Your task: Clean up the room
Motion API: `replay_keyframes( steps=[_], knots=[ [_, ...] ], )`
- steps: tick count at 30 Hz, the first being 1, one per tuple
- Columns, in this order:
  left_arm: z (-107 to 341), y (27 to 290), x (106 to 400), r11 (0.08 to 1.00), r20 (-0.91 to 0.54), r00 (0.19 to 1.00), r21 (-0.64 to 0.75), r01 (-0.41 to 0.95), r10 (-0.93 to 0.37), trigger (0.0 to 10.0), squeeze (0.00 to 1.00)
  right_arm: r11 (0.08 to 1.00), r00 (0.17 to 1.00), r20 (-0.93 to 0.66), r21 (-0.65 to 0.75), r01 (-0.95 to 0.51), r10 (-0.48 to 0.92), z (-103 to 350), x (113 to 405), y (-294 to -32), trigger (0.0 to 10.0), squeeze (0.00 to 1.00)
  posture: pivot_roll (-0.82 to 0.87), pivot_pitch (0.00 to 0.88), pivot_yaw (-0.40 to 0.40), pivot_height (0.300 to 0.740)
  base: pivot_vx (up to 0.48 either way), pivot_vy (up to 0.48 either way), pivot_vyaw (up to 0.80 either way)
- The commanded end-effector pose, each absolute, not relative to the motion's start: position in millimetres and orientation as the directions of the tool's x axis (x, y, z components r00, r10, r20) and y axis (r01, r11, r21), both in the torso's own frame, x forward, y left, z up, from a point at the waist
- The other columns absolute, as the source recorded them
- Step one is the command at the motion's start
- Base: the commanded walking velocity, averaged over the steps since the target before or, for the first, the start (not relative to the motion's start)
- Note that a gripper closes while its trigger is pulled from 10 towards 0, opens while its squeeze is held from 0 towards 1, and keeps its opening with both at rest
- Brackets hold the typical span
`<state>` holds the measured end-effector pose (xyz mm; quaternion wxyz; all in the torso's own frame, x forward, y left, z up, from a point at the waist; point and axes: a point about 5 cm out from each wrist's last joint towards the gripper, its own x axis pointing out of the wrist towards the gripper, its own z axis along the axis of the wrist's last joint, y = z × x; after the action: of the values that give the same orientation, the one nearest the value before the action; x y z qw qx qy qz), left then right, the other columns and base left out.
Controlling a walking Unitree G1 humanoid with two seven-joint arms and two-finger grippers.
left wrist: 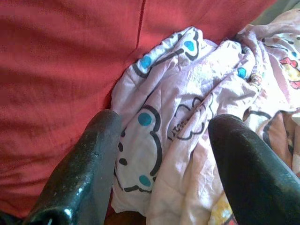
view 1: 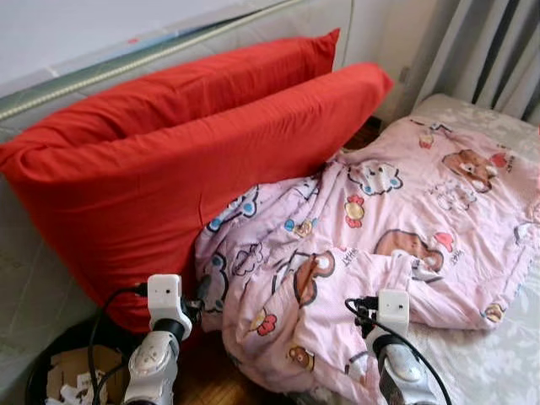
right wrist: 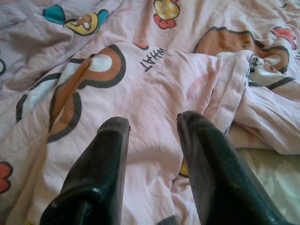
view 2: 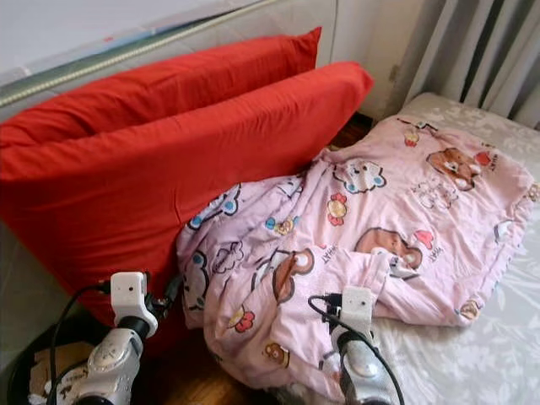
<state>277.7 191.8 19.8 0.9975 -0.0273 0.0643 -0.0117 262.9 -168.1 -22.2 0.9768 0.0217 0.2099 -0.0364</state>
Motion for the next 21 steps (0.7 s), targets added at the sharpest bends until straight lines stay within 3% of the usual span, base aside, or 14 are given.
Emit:
replay_keyframes(
  steps=[1, 21],
  knots=[
    [13.6, 194.0, 271.7, 0.998, -0.158, 0.987, -0.07, 0.006, -0.018, 10.0, 0.0, 0.996, 0.916, -0.396, 0.027, 0.083, -0.066, -22.6, 260.2, -166.4, 10.0, 0.0, 0.11, 0.078, 0.003, 0.645, 0.0, 0.0, 0.0],
    [16.4, 194.2, 274.7, 0.997, -0.159, 0.987, -0.078, 0.02, -0.032, 10.0, 0.0, 0.993, 0.917, -0.389, 0.029, 0.114, -0.094, -16.7, 268.7, -168.7, 10.0, 0.0, 0.11, 0.082, 0.004, 0.645, 0.0, 0.0, 0.0]
  ],
)
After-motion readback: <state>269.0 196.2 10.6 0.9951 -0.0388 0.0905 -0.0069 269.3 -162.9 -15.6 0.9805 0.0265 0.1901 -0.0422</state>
